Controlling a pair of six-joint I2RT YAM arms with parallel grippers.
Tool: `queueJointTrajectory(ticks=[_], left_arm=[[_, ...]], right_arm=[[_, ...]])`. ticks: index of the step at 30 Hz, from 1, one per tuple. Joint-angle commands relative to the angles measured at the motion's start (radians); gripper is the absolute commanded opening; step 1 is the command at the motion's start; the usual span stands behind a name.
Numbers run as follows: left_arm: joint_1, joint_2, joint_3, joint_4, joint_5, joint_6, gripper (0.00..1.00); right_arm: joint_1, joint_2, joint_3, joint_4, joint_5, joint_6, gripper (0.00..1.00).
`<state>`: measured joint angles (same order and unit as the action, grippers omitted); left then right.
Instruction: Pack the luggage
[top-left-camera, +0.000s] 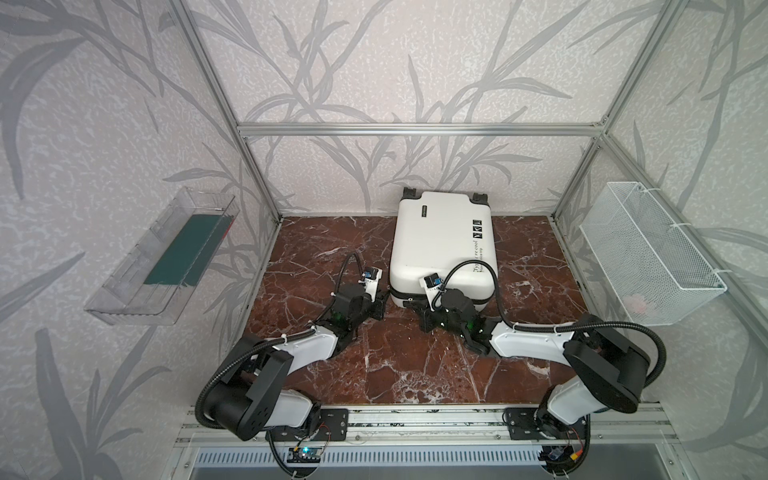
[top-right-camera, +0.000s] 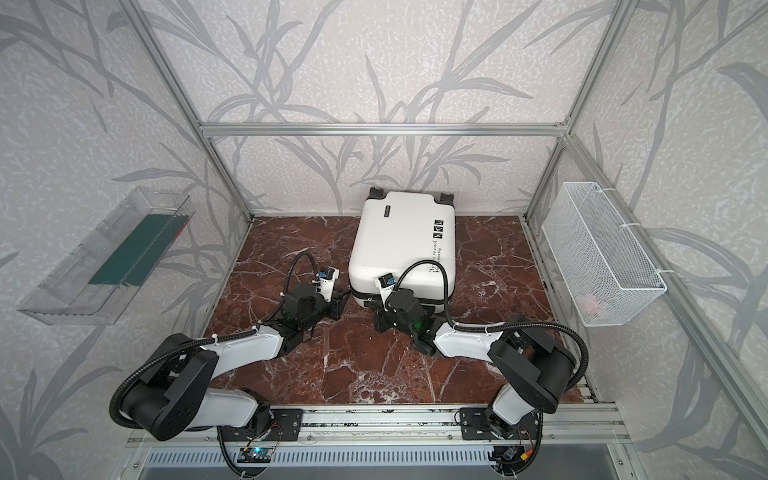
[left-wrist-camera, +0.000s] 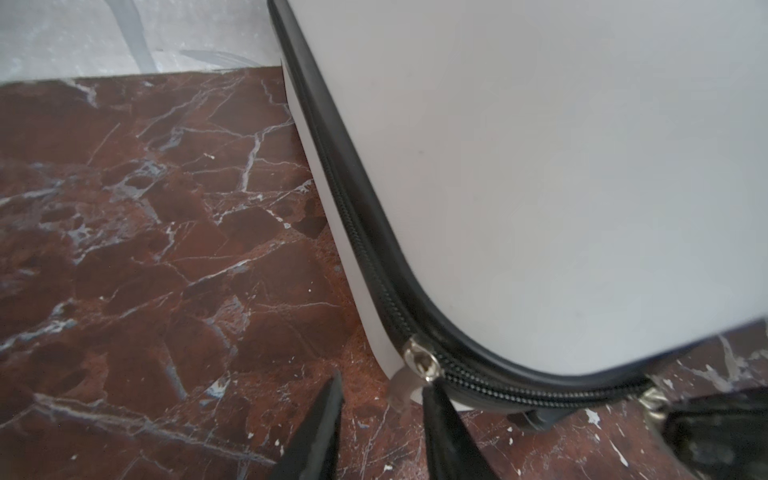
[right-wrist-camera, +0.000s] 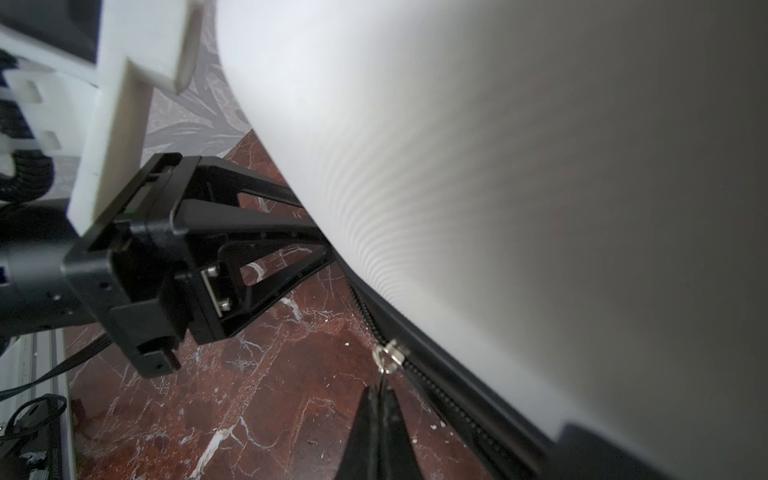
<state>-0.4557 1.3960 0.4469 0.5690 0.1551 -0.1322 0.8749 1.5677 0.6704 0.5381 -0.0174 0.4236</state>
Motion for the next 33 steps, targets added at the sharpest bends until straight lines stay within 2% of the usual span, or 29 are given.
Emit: queueJointTrajectory(ticks=[1,6,18,26,33], left_arm=[[-0.001,0.023,0.027,0.014,-0.001,0.016,0.30],[-0.001,0.027,0.013,0.029,0.007,0.022,0.26],[0.001,0.081,0.039,0.042,0.054,0.064,0.26],[0.006,0.098,0.051,0.067,0.072,0.070,0.20],[0.008,0.077,0.056,0.062,0.062,0.084,0.21]], right_arm=[[0.003,0.006,0.022,-0.032,-0.089,0.049,0.00],[0.002,0.006,0.022,-0.032,-0.088,0.047,0.00],[0.001,0.002,0.023,-0.037,-0.089,0.049,0.00],[0.000,-0.008,0.021,-0.045,-0.085,0.045,0.00],[0.001,-0.008,0.023,-0.048,-0.086,0.046,0.00]])
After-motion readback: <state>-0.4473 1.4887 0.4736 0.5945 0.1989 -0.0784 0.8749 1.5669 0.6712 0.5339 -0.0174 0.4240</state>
